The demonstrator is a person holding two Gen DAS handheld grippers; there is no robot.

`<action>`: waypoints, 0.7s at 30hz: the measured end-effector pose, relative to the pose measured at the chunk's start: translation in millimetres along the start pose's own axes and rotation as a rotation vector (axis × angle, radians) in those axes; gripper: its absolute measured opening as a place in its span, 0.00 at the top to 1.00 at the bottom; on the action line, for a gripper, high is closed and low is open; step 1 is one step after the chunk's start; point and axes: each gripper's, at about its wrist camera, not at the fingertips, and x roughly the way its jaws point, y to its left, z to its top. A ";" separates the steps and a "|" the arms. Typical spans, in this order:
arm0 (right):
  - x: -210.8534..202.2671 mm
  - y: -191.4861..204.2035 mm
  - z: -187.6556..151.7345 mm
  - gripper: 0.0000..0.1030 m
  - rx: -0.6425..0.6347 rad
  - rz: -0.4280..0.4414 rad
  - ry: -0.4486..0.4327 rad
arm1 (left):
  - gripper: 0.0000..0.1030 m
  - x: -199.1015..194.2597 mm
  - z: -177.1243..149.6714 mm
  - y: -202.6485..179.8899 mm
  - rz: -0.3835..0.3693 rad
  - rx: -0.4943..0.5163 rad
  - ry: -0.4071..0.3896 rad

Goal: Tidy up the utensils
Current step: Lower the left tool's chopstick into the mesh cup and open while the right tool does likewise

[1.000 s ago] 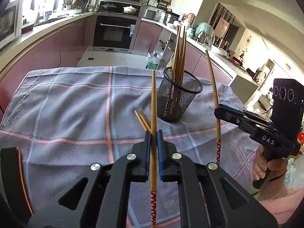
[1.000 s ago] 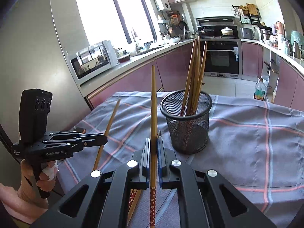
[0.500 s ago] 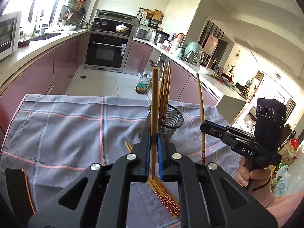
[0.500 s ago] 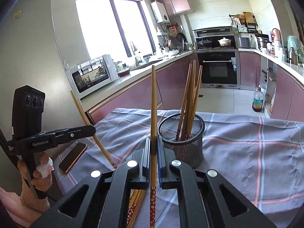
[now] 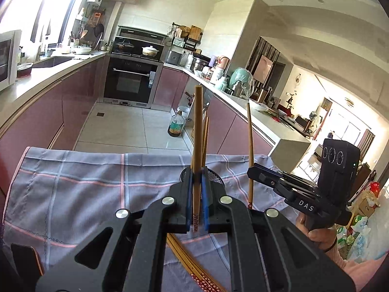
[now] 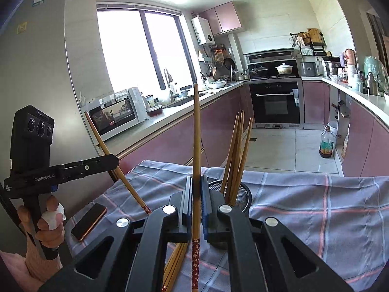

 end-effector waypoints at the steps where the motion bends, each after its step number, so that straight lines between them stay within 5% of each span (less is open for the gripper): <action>1: 0.2 -0.7 2.5 0.95 -0.002 -0.001 -0.007 | 0.93 1.1 3.2 -1.1 0.000 0.003 -0.004; 21: 25.7 -10.0 39.4 0.95 0.001 -0.033 -0.090 | 0.93 24.8 57.2 -22.5 -0.002 0.080 -0.031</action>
